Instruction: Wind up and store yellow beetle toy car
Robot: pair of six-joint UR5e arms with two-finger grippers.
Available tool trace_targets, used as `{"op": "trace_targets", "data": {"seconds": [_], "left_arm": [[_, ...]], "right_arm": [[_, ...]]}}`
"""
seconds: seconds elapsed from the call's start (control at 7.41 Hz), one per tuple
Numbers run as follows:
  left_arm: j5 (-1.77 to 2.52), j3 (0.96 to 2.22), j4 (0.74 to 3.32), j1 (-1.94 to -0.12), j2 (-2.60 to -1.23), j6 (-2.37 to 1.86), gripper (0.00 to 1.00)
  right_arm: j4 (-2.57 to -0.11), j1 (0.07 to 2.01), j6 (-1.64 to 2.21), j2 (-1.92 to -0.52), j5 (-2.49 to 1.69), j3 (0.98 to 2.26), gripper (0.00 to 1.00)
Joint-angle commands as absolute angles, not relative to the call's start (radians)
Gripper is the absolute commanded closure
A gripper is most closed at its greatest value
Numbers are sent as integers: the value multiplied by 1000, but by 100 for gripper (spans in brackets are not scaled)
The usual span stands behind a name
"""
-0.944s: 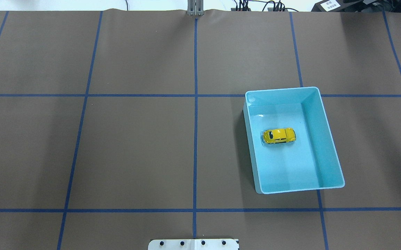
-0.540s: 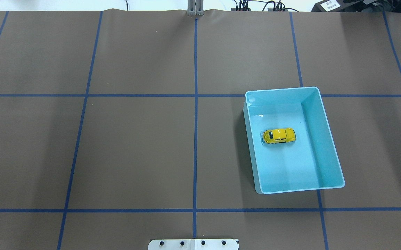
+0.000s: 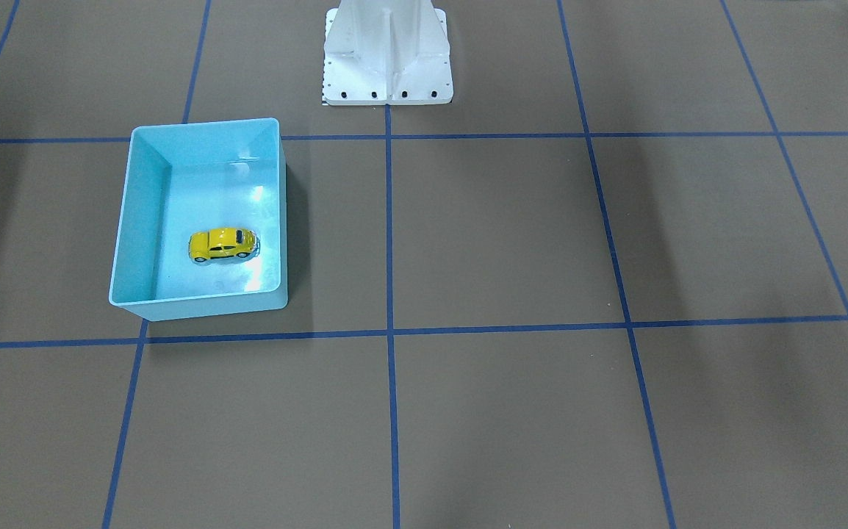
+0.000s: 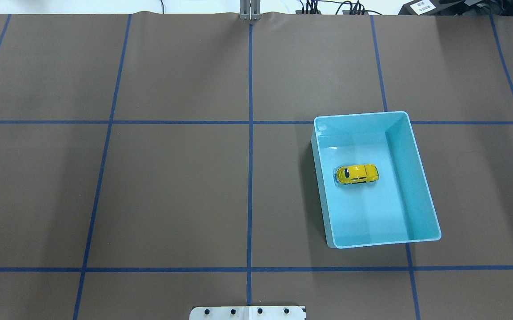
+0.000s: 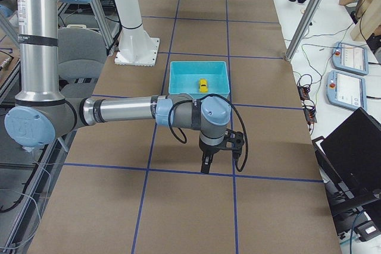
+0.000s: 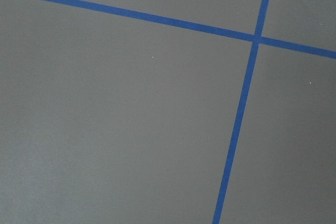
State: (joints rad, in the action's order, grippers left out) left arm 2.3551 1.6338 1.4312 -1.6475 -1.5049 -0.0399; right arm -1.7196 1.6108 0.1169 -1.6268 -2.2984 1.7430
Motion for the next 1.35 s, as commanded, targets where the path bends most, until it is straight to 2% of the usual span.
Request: {"op": "trace_targets", "data": {"seconds": [0.0,0.27,1.21], "left_arm": [[2355,1634,1431,-1647,-1505,-40,0],[2355,1634,1431,-1649,-1505,-40,0],[2355,1634,1431,-1647,-1505,-40,0]], "right_arm": [[-1706,1611,118,-1621,-2298,1732,1],[-1706,1611,118,-1620,-2298,1679,0],[-1706,1605,118,-1578,-2298,1672,0]]}}
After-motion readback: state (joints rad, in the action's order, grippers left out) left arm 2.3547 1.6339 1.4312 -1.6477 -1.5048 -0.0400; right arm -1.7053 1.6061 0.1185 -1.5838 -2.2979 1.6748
